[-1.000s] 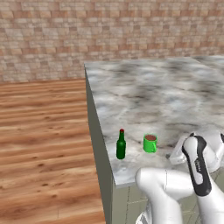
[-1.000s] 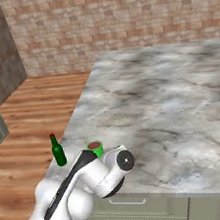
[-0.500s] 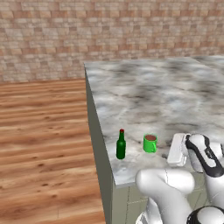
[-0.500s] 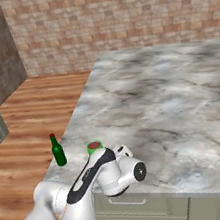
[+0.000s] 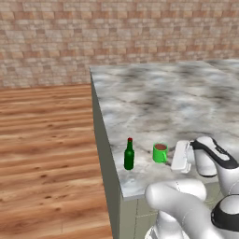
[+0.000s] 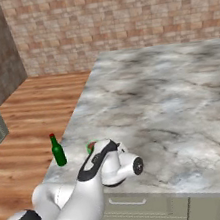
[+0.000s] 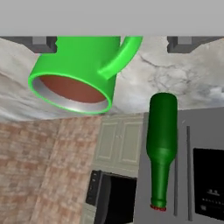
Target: Place the microwavable item in the microwave. Then, close the microwave door and press the start button.
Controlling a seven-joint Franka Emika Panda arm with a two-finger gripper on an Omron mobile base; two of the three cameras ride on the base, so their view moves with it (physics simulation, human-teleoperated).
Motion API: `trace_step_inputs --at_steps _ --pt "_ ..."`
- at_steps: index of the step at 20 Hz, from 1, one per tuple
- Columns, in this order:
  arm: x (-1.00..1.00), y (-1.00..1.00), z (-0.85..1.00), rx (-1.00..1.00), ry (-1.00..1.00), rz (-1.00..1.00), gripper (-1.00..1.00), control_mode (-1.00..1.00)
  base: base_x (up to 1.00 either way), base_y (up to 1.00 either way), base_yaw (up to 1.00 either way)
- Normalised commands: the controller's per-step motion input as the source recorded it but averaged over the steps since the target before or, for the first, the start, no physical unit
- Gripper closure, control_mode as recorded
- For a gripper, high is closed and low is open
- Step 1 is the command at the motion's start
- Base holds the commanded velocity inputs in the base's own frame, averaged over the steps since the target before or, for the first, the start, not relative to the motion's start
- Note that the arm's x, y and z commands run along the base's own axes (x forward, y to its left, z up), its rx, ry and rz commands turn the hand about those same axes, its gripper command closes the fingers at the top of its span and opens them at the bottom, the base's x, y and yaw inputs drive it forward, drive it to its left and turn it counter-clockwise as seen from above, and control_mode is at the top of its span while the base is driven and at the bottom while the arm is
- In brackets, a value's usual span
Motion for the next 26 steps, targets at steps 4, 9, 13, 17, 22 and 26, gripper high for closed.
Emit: trace_step_inputs --at_steps 4,9,13,17,22,26 --pt "0.00 0.46 -0.13 0.07 0.09 -0.04 -1.00 -1.00 0.00 0.00 0.00" --pt "0.01 0.14 -0.16 0.06 0.03 -0.10 -1.00 -1.00 0.00 0.00 0.00" --pt "0.00 -0.06 -0.15 0.03 0.00 -0.11 -1.00 -1.00 0.00 0.00 0.00" --pt "0.00 -0.01 -0.03 0.00 0.00 -0.12 -1.00 -1.00 0.00 0.00 0.00" --pt "0.07 0.05 0.00 0.00 0.00 -0.14 -1.00 -1.00 0.00 0.00 0.00" --pt "0.05 0.13 -0.01 0.00 0.00 -0.09 -1.00 -1.00 0.00 0.00 0.00"
